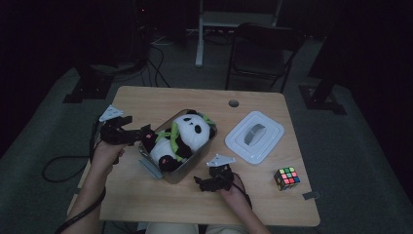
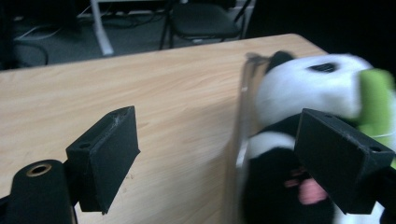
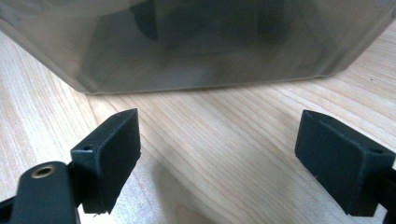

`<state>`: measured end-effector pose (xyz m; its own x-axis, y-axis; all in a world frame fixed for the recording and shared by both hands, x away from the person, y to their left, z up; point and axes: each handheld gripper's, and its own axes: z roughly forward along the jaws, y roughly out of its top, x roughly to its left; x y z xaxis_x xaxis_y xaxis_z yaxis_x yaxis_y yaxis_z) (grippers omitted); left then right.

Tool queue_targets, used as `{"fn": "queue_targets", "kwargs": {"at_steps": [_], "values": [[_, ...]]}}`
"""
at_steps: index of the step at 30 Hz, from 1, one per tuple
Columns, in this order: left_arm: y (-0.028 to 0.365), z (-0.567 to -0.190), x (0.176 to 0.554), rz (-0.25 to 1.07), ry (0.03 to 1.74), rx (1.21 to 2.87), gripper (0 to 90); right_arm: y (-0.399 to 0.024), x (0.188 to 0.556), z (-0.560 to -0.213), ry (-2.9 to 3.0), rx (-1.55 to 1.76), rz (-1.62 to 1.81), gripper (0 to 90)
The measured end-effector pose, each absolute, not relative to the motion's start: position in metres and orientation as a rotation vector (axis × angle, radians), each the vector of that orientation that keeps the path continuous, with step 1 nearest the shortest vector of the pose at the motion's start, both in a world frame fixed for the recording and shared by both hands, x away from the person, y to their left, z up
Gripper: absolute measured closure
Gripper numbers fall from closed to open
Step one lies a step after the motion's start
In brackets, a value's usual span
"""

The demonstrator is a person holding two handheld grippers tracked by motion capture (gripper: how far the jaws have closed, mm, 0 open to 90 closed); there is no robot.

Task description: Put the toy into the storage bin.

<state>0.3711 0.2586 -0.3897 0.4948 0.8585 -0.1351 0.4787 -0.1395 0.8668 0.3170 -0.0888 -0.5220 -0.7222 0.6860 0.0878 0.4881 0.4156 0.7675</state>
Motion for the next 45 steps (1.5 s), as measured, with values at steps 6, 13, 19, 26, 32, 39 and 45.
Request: {"fn": "queue_targets", "kwargs": {"at_steps": [6, 13, 19, 26, 32, 39, 45], "values": [[0.27, -0.4, 0.374, 0.451, 1.166, 1.745, 14.6, -0.089, 0.318, -0.524, 2.44, 1.031, 1.183, 13.9], [0.258, -0.408, 0.373, 0.489, 1.17, 1.856, 14.8, -0.09, 0.318, -0.524, 2.437, 1.036, 1.188, 14.0], [0.249, -0.425, 0.374, 0.532, 1.17, 1.976, 14.8, -0.09, 0.318, -0.524, 2.436, 1.037, 1.182, 13.9], [0.256, -0.421, 0.375, 0.481, 1.152, 1.902, 14.6, -0.091, 0.319, -0.524, 2.435, 1.041, 1.185, 14.0], [0.267, -0.411, 0.379, 0.547, 1.165, 1.826, 14.6, -0.09, 0.319, -0.524, 2.436, 1.041, 1.188, 13.9], [0.288, -0.426, 0.389, 0.6, 1.256, 1.708, 14.6, -0.09, 0.32, -0.523, 2.43, 1.044, 1.193, 13.9], [0.292, -0.457, 0.399, 0.589, 1.324, 1.712, 14.6, -0.09, 0.321, -0.521, 2.426, 1.044, 1.195, 14.0]]}}
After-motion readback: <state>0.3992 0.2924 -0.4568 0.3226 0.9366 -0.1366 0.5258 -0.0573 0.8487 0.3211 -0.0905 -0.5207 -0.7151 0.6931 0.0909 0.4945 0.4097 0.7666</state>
